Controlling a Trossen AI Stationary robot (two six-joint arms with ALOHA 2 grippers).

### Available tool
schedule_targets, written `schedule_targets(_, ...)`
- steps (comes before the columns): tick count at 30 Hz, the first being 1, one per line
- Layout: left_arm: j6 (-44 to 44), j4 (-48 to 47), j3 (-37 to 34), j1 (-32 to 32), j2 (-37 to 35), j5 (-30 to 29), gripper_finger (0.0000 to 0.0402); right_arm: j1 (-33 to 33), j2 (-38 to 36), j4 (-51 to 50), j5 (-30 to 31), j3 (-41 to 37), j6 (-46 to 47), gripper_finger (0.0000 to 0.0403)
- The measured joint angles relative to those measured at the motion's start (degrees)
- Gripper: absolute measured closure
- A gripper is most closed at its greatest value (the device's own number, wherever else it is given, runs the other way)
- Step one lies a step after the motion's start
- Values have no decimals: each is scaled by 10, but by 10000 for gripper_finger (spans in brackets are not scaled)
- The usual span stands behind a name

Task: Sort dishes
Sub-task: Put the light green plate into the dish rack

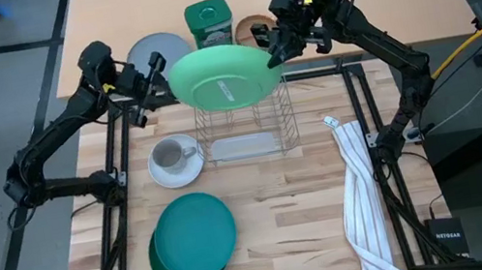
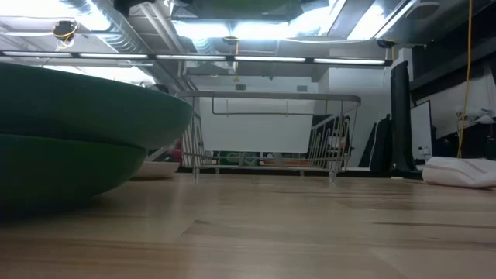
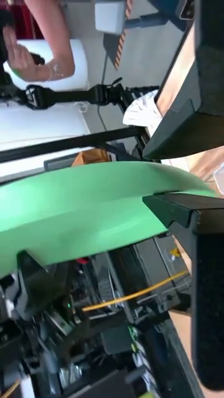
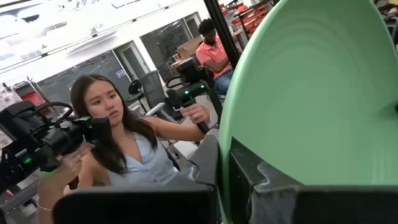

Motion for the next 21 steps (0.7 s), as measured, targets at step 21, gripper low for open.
schedule_targets(21,71,-13,0,-22,0,-14,393,-2,0,-15,29,0,-28,333)
